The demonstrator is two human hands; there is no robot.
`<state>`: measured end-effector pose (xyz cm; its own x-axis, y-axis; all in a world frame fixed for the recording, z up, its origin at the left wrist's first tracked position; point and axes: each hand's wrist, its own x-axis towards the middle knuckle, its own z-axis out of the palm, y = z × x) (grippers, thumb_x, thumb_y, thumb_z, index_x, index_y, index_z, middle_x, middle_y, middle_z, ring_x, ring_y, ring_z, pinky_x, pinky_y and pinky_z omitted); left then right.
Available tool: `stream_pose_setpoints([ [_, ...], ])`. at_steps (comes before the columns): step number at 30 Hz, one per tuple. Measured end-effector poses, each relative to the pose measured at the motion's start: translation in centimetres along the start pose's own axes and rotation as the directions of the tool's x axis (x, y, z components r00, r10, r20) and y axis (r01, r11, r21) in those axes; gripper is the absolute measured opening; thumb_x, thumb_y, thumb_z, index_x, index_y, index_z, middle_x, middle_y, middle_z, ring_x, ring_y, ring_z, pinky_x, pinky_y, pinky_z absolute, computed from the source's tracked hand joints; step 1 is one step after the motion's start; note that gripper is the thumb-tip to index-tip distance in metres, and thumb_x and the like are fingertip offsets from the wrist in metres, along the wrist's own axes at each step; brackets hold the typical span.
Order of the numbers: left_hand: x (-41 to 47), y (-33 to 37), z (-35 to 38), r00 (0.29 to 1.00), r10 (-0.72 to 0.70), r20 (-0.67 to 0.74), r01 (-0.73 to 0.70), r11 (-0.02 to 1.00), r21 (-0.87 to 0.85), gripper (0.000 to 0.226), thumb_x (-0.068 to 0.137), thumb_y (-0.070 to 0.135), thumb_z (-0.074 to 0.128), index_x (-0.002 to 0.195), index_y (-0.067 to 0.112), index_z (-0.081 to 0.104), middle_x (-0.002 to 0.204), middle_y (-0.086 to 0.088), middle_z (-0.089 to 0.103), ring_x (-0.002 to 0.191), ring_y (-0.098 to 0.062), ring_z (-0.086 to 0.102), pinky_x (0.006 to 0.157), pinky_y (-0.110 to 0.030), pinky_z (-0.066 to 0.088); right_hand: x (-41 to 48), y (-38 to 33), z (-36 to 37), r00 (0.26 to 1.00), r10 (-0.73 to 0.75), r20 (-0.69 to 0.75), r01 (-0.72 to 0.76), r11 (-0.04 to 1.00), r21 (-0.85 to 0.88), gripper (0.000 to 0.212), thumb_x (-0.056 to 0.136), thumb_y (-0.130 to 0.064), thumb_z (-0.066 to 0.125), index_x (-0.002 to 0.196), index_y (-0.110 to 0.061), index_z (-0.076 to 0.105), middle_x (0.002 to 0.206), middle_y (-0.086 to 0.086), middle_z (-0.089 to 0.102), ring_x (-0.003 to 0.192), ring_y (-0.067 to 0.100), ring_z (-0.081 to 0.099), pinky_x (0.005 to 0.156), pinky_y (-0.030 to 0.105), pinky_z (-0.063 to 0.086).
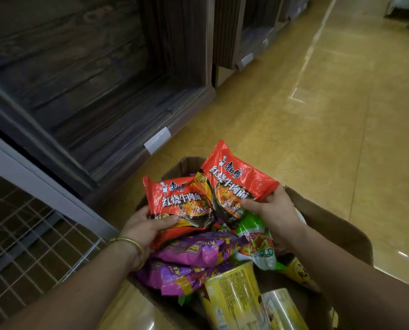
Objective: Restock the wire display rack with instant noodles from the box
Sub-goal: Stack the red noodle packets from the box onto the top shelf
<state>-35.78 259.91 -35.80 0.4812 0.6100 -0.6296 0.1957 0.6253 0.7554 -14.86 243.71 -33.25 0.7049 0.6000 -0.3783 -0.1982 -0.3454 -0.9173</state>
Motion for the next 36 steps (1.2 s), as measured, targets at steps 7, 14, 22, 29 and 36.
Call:
stream_pose_setpoints([
  [7, -0.2, 0.4, 0.0, 1.000, 0.025, -0.001, -0.025, 1.000, -0.012, 0.064, 0.055, 0.001, 0.081, 0.116, 0.008, 0.064, 0.101, -0.019, 0.074, 0.091, -0.037, 0.072, 0.080, -0.048, 0.058, 0.2, -0.6, -1.8, 0.987, 0.147, 0.063, -0.158, 0.952, 0.262, 0.037, 0.079, 0.008, 0.071, 0.112, -0.007, 0.061, 0.104, 0.012, 0.076, 0.094, 0.031, 0.074, 0.085, 0.048, 0.057],
  [14, -1.4, 3.0, 0.2, 0.998, 0.056, -0.019, -0.056, 0.998, -0.002, 0.052, 0.072, -0.010, 0.073, 0.119, 0.005, 0.059, 0.102, -0.019, 0.074, 0.084, -0.032, 0.073, 0.060, -0.036, 0.060, -0.6, -2.5, -3.8, 0.985, 0.151, 0.079, -0.168, 0.939, 0.299, 0.021, 0.085, 0.010, 0.058, 0.105, 0.004, 0.062, 0.097, 0.022, 0.073, 0.087, 0.035, 0.072, 0.075, 0.046, 0.060],
  [22, -7.9, 6.9, 0.9, 1.000, 0.016, 0.005, -0.016, 1.000, -0.025, 0.051, 0.071, -0.004, 0.072, 0.119, 0.011, 0.062, 0.100, -0.015, 0.075, 0.083, -0.030, 0.075, 0.060, -0.034, 0.060, -5.3, -7.5, -5.8, 0.976, 0.199, 0.086, -0.211, 0.963, 0.169, 0.011, 0.089, 0.008, 0.054, 0.096, 0.005, 0.062, 0.097, 0.027, 0.071, 0.092, 0.041, 0.069, 0.094, 0.059, 0.052],
  [29, -16.9, 11.3, 1.4, 0.997, -0.058, 0.042, 0.058, 0.998, 0.002, 0.047, 0.076, 0.001, 0.071, 0.121, 0.009, 0.061, 0.109, -0.014, 0.074, 0.098, -0.031, 0.072, 0.079, -0.039, 0.057, -11.2, -14.8, -7.0, 0.964, 0.249, 0.097, -0.262, 0.951, 0.161, 0.021, 0.088, 0.006, 0.057, 0.108, 0.008, 0.063, 0.105, 0.031, 0.070, 0.100, 0.048, 0.067, 0.092, 0.064, 0.051],
  [36, -26.2, 17.5, 2.8, 1.000, -0.030, 0.004, 0.030, 0.998, -0.055, 0.042, 0.074, -0.005, 0.069, 0.114, 0.002, 0.064, 0.109, -0.018, 0.073, 0.091, -0.027, 0.073, 0.067, -0.028, 0.061, -16.6, -23.1, -8.6, 0.963, 0.247, 0.104, -0.261, 0.954, 0.147, 0.024, 0.086, 0.007, 0.057, 0.110, 0.010, 0.061, 0.105, 0.031, 0.070, 0.086, 0.041, 0.072, 0.076, 0.051, 0.059],
])
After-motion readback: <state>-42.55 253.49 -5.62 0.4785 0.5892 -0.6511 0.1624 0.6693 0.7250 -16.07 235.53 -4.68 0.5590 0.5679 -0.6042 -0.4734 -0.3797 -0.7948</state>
